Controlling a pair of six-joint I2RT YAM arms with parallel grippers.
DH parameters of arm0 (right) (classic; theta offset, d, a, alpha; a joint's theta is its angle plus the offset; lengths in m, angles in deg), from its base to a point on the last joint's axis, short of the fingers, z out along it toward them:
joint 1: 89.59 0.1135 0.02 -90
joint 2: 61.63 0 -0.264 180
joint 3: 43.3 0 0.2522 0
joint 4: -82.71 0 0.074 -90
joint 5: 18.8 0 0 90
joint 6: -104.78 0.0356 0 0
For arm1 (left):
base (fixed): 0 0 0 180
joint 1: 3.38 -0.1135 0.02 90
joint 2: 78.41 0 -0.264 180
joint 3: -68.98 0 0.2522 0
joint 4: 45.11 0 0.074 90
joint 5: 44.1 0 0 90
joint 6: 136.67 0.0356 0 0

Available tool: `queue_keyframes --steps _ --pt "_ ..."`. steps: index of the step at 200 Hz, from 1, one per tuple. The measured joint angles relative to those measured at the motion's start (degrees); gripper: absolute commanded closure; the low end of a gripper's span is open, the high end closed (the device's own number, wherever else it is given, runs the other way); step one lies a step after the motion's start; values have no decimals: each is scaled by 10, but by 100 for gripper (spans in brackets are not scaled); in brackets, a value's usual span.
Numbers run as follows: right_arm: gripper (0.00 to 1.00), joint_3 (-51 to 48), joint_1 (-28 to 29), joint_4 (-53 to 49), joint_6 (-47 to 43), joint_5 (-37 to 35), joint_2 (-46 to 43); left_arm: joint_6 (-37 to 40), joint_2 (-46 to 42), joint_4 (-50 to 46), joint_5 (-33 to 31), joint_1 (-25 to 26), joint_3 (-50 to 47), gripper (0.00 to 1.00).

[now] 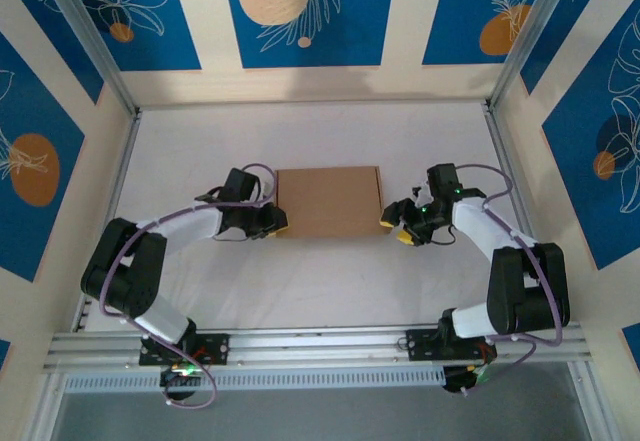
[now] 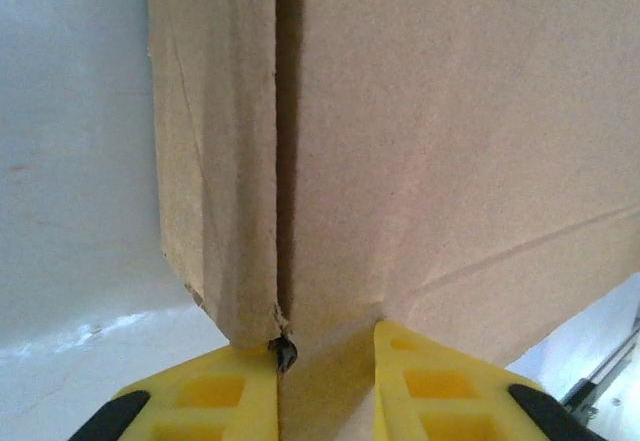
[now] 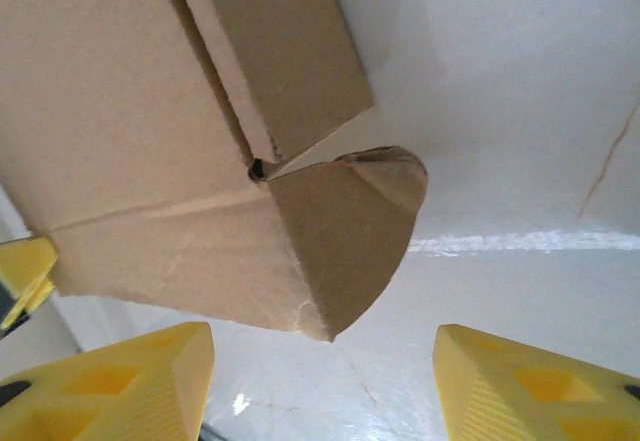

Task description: Fold the paper box

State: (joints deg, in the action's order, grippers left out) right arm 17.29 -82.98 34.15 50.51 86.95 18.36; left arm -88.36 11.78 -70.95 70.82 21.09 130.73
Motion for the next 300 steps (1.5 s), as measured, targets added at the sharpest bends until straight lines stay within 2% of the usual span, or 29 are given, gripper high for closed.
queue_keyframes --steps 25,36,60,83,109,129,151,177,225,270,287,300 --pt "37 36 38 -28 -16 -67 14 17 0 -27 -19 0 13 65" --pt "36 52 53 -37 -24 -95 26 28 0 -39 -30 0 21 58" --pt "31 66 69 -40 -32 -128 46 47 0 -69 -52 0 33 46" --pt "28 69 69 -39 -41 -141 50 80 -8 -106 -81 0 47 41" --pt "29 83 57 -20 -43 -127 54 128 -24 -145 -123 -1 91 42" --pt "29 99 34 13 -42 -83 79 153 -19 -146 -146 -5 130 48" --pt "22 106 16 45 -42 -37 112 171 13 -135 -144 -17 171 54" --pt "15 106 0 73 -39 6 132 188 61 -106 -122 -34 181 61" --pt "16 104 -28 122 -38 73 135 198 107 -61 -63 -76 181 64" --pt "13 101 -35 146 -35 109 159 198 149 -25 -14 -90 181 68" --pt "13 100 -37 153 -31 120 171 198 152 -15 -4 -93 181 73" --pt "13 99 -38 160 -27 128 181 198 154 -5 5 -97 179 81"
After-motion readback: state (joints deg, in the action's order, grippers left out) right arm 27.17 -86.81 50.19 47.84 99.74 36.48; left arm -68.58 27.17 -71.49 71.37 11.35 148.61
